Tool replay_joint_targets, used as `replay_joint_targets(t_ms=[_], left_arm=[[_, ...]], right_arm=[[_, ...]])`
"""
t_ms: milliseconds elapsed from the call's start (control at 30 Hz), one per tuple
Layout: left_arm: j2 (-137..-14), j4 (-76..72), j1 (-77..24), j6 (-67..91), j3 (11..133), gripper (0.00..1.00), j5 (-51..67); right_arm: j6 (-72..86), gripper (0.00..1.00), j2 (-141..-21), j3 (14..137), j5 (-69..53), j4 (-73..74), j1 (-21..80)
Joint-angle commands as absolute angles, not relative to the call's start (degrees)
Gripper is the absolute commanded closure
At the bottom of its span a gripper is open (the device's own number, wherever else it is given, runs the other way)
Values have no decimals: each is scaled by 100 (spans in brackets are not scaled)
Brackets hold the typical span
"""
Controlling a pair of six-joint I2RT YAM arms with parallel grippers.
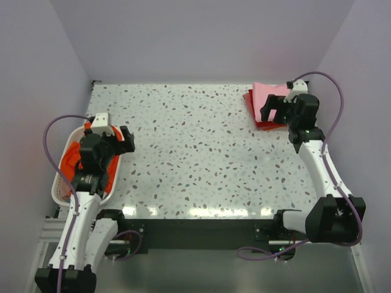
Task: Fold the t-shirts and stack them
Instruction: Reset both grippers
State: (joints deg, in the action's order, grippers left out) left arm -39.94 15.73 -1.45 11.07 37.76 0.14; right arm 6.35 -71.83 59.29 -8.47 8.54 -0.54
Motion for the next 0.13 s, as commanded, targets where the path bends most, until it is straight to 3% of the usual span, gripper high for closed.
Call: replay_joint_targets(t_ms=[0, 100], left_arm=[[-3973, 1406, -105, 984, 3735, 0, -88], [-3920, 1398, -105, 984, 3718, 0, -62]], right_arm=[[756, 1, -6953, 5862, -808, 554, -298], [764, 1, -6891, 5783, -1062, 501, -500]])
